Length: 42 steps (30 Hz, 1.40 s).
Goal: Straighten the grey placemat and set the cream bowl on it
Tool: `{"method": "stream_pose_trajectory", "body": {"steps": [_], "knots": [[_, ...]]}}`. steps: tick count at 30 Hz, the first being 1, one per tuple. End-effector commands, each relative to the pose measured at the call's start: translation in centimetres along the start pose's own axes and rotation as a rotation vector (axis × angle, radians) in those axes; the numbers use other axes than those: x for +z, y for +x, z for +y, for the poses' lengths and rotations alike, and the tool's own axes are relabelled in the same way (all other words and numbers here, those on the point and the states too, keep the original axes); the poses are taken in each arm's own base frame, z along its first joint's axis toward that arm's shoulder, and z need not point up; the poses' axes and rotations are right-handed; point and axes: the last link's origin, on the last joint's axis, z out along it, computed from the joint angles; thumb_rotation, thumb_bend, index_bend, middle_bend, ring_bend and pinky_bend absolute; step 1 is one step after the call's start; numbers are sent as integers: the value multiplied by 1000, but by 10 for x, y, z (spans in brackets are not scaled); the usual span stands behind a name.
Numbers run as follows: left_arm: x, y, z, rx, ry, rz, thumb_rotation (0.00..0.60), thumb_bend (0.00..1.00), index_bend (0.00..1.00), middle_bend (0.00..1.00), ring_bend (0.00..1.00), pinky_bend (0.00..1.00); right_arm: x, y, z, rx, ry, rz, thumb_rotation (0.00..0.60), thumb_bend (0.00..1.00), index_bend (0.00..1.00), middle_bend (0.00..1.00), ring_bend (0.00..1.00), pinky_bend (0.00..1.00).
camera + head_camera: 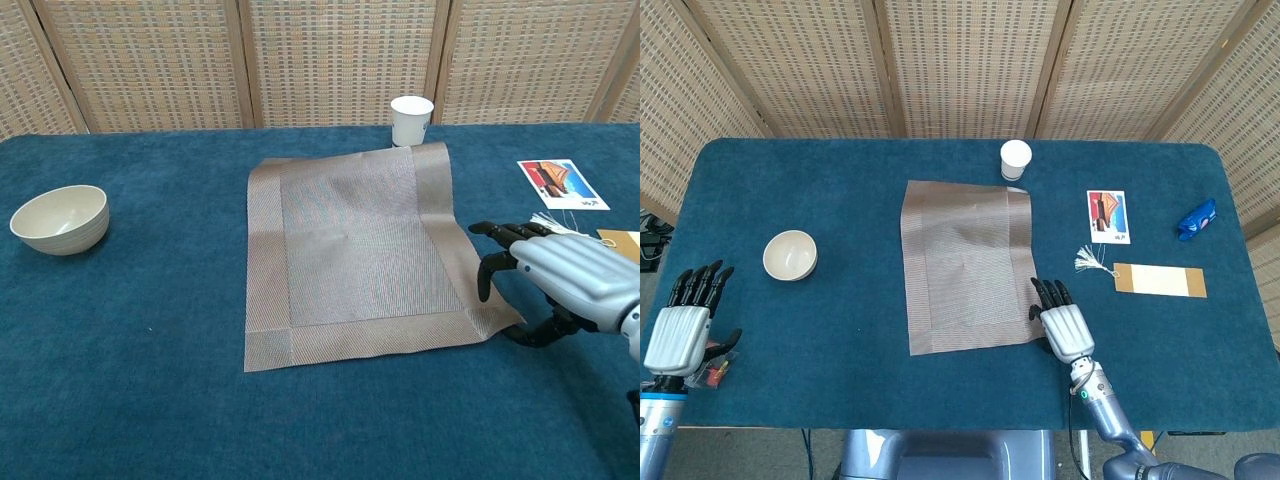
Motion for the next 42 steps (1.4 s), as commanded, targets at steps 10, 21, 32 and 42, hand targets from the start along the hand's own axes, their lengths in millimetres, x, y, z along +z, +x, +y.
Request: {"method": "stream_pose_trajectory", "body": {"steps": [10,21,32,42], "knots": [[0,0,0,-1,2,0,600,258,48,0,0,0,1,-1,-1,4,6,11,600,451,560,18,0,0],[0,0,0,-1,1,-1,600,258,49,0,0,0,1,-3,-3,21,8,12,600,541,565,22,0,0],[1,0,0,-1,3,-1,600,258,49,0,0,0,1,-2,-5,35,14,13,600,512,642,77,0,0],[1,-1,0,0,4,-1,600,258,49,0,0,0,0,0,-6,42,20,28,600,519,677,108,0,0]]}}
